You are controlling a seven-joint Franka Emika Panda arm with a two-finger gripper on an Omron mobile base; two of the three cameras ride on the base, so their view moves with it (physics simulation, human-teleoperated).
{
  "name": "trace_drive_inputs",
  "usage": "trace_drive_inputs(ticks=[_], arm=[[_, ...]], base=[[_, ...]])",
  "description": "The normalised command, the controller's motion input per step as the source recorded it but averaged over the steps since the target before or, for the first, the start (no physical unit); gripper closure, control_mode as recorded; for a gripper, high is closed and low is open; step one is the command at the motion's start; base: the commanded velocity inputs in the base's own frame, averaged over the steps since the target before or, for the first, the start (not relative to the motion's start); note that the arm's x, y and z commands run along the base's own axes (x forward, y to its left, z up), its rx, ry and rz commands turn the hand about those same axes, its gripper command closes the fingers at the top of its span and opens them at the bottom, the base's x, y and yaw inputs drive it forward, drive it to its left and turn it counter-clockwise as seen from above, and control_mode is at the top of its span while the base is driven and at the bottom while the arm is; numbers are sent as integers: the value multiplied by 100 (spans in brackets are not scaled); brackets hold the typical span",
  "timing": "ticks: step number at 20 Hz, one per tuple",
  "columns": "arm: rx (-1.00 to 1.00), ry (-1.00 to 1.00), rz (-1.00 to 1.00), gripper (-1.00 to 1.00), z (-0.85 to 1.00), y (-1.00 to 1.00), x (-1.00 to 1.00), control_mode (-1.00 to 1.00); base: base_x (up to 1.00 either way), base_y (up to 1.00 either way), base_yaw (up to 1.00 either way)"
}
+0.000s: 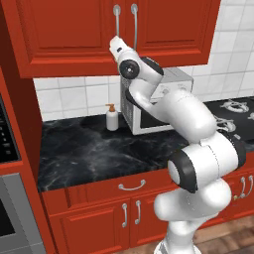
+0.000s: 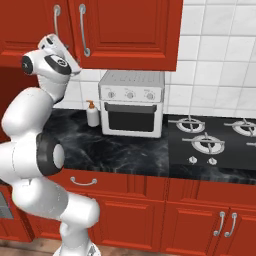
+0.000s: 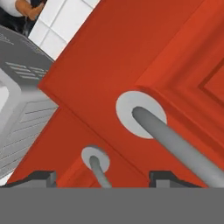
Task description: Close all open cabinet doors.
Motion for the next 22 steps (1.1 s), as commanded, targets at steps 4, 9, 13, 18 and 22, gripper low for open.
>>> trace_drive_inputs(ticks=[4,9,13,18,22], arm=[[0,7,-6,-100,2,-9,70,-100],[0,6,-5,-100,0,-7,62,-100],[0,6,-5,-100,0,-7,63,-100],[0,6,-5,-100,0,-7,65,-100],[5,15,-9,-100,-28,-19,40,-100]], base=[[0,0,0],[0,0,0],[0,0,0],[0,0,0],[0,0,0]])
